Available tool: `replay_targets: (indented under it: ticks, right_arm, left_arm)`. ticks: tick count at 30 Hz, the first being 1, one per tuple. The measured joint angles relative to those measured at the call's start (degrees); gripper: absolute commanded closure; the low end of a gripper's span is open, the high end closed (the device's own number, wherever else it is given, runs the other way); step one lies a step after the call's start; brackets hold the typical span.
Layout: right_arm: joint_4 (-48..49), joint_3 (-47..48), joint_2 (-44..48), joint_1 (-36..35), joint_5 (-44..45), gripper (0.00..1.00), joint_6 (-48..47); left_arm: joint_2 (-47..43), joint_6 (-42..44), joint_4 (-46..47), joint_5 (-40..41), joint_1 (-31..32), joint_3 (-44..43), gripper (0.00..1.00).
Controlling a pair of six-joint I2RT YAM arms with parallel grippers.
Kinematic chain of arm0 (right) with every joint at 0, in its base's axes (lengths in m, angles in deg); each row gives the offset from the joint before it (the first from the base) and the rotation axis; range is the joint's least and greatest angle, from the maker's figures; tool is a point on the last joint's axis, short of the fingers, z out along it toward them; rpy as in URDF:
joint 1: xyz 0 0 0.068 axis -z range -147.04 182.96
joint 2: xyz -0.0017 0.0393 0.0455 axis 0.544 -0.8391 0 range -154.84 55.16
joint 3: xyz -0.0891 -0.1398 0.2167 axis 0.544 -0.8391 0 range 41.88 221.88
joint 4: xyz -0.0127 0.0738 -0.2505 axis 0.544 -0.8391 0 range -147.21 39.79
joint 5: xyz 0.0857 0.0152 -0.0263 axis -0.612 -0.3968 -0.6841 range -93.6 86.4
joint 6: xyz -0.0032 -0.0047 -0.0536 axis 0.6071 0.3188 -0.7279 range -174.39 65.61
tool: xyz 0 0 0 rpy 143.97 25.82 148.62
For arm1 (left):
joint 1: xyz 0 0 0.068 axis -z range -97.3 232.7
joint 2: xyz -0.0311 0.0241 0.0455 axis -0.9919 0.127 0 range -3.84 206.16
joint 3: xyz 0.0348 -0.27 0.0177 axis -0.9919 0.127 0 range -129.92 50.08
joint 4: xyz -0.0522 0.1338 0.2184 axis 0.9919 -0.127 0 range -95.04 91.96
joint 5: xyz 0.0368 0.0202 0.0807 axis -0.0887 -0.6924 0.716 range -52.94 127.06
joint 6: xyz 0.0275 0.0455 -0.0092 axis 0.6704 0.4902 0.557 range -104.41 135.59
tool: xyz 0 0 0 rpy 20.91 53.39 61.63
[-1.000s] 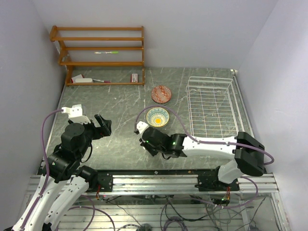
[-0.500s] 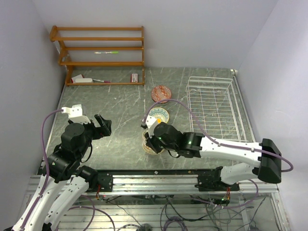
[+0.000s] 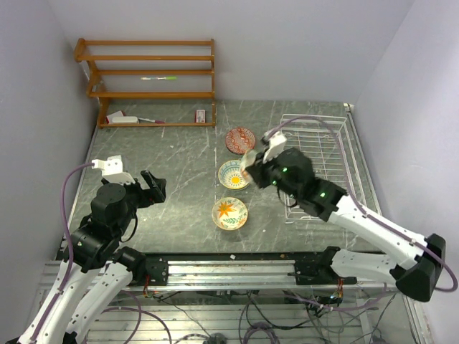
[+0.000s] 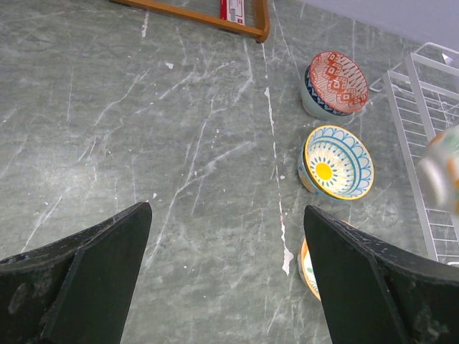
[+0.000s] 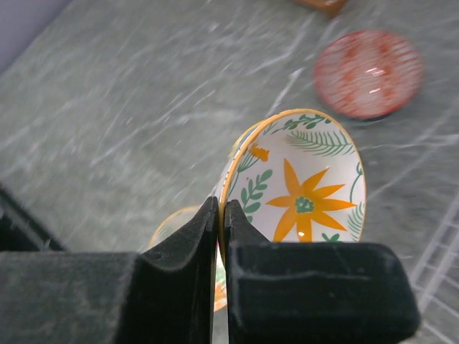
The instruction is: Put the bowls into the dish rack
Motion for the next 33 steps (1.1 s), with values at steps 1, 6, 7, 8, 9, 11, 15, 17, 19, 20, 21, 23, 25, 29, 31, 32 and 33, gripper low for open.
replay_targets:
  ticks: [1, 6, 7, 8, 9, 11, 15, 17, 19, 20, 21, 23, 25, 29, 31, 32, 33]
  right_arm:
    - [0.72, 0.0, 0.76, 2.38, -0.13, 1.0, 0.02]
    - [5.62, 0.0, 2.38, 15.26, -2.91, 1.0, 0.11]
    - [6.47, 0.0, 2.1, 17.51, -3.82, 1.0, 0.26]
    - [7.28, -0.02, 1.81, 19.37, -4.7, 1.0, 0.39]
    - [8.17, -0.07, 1.46, 21.92, -6.34, 1.0, 0.79]
    - [10.62, -0.39, 0.74, 28.2, -9.92, 1.0, 2.19]
    - [17.07, -2.8, -0.61, 41.88, -18.88, 1.0, 7.23]
    - [19.87, -4.07, -1.49, 46.27, -22.91, 1.0, 9.81]
    - [23.02, -5.35, -2.8, 49.53, -27.47, 1.0, 12.59]
    - [24.61, -6.05, -3.54, 50.82, -29.79, 1.0, 14.05]
    - [25.9, -6.69, -4.15, 51.74, -31.54, 1.0, 15.32]
    - [30.03, -8.57, -5.9, 54.12, -36.3, 1.0, 18.56]
    - [34.47, -10.78, -7.78, 56.72, -40.35, 1.0, 21.99]
    - [40.76, -14.23, -11.19, 61.37, -45.99, 1.0, 27.89]
    - [43.56, -15.15, -13.03, 62.95, -48.22, 1.0, 30.58]
    - [44.15, -15.26, -13.44, 63.56, -48.72, 1.0, 31.19]
    - [45.31, -15.28, -14.27, 64.02, -49.62, 1.0, 32.22]
  left_arm:
    - [-0.02, 0.0, 0.0, -0.02, 0.02, 0.0, 0.02]
    - [0.0, 0.02, 0.02, -0.07, 0.0, 0.0, 0.02]
    - [0.0, 0.02, 0.02, -0.15, 0.02, 0.0, 0.02]
    - [0.0, 0.02, 0.02, -0.24, 0.0, 0.0, 0.02]
    - [-0.02, 0.02, 0.02, -0.28, 0.0, 0.0, 0.02]
    - [-0.02, 0.02, 0.02, -0.33, 0.02, 0.0, 0.02]
    - [-0.02, 0.02, 0.02, -0.39, 0.02, 0.0, 0.02]
    - [0.0, 0.02, 0.02, -0.44, 0.02, 0.0, 0.02]
    - [0.0, 0.02, 0.02, -0.44, 0.02, 0.0, 0.02]
    - [0.0, 0.02, 0.02, -0.44, 0.02, 0.0, 0.02]
    - [0.0, 0.02, 0.02, -0.44, 0.02, 0.0, 0.02]
    - [0.0, 0.04, 0.02, -0.44, 0.02, 0.0, 0.02]
    - [0.0, 0.04, 0.02, -0.44, 0.02, 0.0, 0.02]
    - [0.0, 0.04, 0.02, -0.44, 0.02, 0.0, 0.02]
    - [0.02, 0.02, 0.02, -0.44, 0.0, 0.0, 0.02]
    - [0.04, 0.04, 0.02, -0.44, 0.02, 0.0, 0.02]
    - [0.09, 0.02, 0.02, -0.44, 0.02, 0.0, 0.02]
